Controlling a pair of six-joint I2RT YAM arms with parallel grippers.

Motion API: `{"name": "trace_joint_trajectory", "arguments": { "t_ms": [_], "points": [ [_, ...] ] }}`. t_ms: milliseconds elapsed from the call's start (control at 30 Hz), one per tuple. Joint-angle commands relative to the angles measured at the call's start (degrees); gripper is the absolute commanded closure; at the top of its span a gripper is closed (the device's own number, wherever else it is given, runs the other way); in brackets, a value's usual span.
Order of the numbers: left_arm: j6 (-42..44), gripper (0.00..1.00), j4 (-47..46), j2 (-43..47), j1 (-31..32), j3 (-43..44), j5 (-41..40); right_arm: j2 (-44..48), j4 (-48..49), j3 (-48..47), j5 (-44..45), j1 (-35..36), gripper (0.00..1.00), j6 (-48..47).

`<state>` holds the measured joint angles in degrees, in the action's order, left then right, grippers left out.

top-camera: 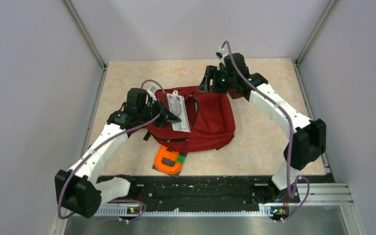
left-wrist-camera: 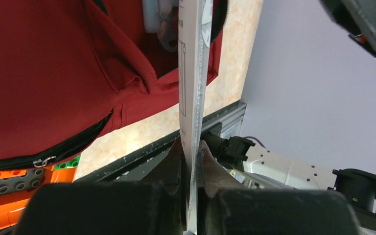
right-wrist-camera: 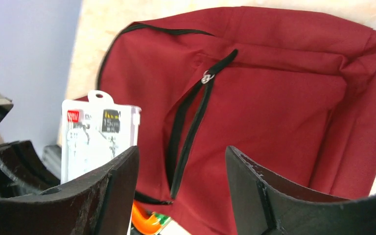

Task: Pack the student bag
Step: Place the stationery in the student bag.

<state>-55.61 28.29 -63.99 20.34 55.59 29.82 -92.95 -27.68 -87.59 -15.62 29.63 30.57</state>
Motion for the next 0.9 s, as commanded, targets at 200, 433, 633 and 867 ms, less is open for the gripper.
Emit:
{"name": "trace_joint_trajectory", "arguments": {
  "t_ms": [200, 433, 633, 867],
  "points": [
    [11.8, 1.0, 11.1, -17.5, -2.8, 7.8, 16.4, -9.3, -9.5, -12.3, 14.9, 11.2, 0.37, -11.6],
    [13.4, 1.0, 10.5, -22.6, -3.1, 10.3, 18.8, -15.5, -15.8, -16.5, 24.3, 14.7, 0.49, -16.4],
    [15.9, 1.0, 12.0, -26.8, -3.1, 12.5, 19.5, -16.6, -17.1, -17.3, 29.3, 15.4, 0.65, -19.1],
    [16.4, 1.0, 11.3, -30.6, -3.1, 13.8, 19.8, -16.1, -17.0, -15.9, 32.8, 16.0, 0.87, -20.4]
  ]
}}
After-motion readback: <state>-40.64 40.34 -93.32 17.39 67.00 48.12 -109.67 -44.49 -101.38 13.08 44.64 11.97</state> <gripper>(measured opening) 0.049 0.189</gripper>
